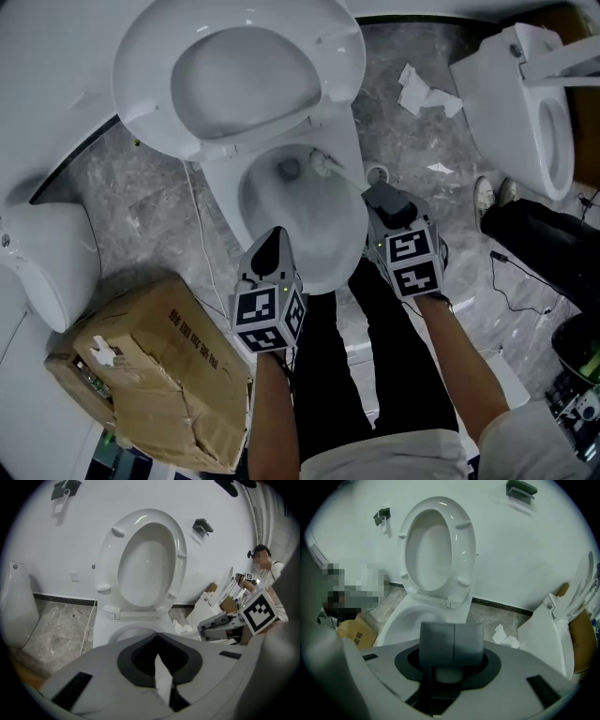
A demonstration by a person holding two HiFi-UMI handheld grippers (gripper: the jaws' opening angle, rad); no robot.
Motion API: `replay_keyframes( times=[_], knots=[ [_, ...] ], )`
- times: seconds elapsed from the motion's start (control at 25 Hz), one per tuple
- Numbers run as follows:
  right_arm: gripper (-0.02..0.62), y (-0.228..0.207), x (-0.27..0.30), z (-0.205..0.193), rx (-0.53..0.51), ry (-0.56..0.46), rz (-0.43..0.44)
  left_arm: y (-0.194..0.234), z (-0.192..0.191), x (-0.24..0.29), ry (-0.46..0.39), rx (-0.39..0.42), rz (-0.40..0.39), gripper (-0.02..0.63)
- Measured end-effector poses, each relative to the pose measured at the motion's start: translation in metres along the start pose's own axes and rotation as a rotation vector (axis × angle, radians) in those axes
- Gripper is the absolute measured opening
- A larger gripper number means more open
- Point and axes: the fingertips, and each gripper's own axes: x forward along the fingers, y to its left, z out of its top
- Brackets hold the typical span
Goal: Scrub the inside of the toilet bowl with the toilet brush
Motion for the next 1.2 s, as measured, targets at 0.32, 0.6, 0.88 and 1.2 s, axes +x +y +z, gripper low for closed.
replay_keyframes(
  times=[0.32,0.6,0.88,1.2],
  knots=[
    [0.173,-0.005,-0.008,-0.020,0.057,0.012,-0.027,0.003,-0.008,-0.002,0.011,0.032,-0.013,0.021],
    [0.175,0.001,-0.017,-0.038,0.099,0.012,-0.045,-0.002,-0.019,-0.003,0.034,0.054,-0.055,0.021],
    [0.175,0.007,-0.022,-0.049,0.126,0.011,-0.061,0.003,-0.019,-0.008,0.036,0.091,-0.066,0.020],
    [0.175,0.012,-0.031,-0.066,0.111,0.022,-0.072,0.004,-0.026,-0.018,0.029,0.096,-0.065,0.020]
  ],
)
